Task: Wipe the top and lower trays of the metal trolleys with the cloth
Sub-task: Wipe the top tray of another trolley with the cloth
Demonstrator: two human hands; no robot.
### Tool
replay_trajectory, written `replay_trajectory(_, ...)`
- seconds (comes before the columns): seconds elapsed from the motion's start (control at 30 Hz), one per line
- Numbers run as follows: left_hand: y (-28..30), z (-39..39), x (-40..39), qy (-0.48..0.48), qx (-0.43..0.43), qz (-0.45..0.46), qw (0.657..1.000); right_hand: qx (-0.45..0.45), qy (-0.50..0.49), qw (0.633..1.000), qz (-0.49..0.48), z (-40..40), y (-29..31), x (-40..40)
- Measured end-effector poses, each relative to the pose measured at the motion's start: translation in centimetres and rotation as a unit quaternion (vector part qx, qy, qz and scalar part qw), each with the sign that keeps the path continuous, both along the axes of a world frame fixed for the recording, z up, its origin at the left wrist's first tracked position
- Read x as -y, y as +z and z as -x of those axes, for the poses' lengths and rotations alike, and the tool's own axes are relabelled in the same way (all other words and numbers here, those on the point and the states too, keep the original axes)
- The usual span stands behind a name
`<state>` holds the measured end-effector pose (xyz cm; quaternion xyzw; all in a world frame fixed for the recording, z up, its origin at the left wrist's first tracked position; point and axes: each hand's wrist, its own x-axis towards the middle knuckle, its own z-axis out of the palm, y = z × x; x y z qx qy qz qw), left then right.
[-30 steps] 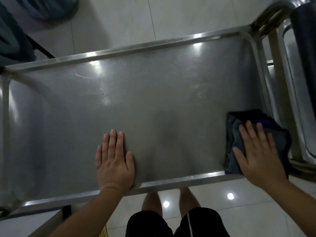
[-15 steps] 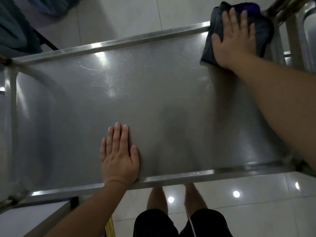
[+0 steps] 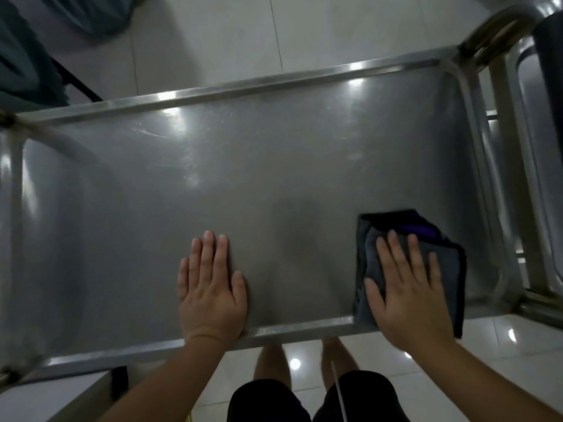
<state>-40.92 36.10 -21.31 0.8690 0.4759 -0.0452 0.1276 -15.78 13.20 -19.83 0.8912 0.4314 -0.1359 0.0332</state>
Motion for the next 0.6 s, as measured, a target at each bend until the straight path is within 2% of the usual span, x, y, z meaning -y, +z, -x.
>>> replay_trajectory(0.2, -0.4, 0.2, -0.2, -0.012, -0.004, -0.01, 1.0, 0.015, -0.017, 0.998, -0.061, -6.2, -0.2, -15.9)
replay_trajectory(0.37, -0.4, 0.2, -0.1, -0.01, -0.002, -0.019, 1.0, 0.002, -0.052, 0.997, -0.062, -13.1, 0.2, -28.5)
replay_trajectory(0.47, -0.5, 0.2, -0.1, -0.013, -0.006, -0.019, 1.0, 0.006, -0.06, 0.997, -0.057, -14.2, -0.1, -30.7)
replay_trajectory(0.6, -0.8, 0.2, -0.1, -0.017, -0.003, -0.021, 1.0, -0.004, -0.025, 0.998, -0.054, -9.3, -0.1, -25.8)
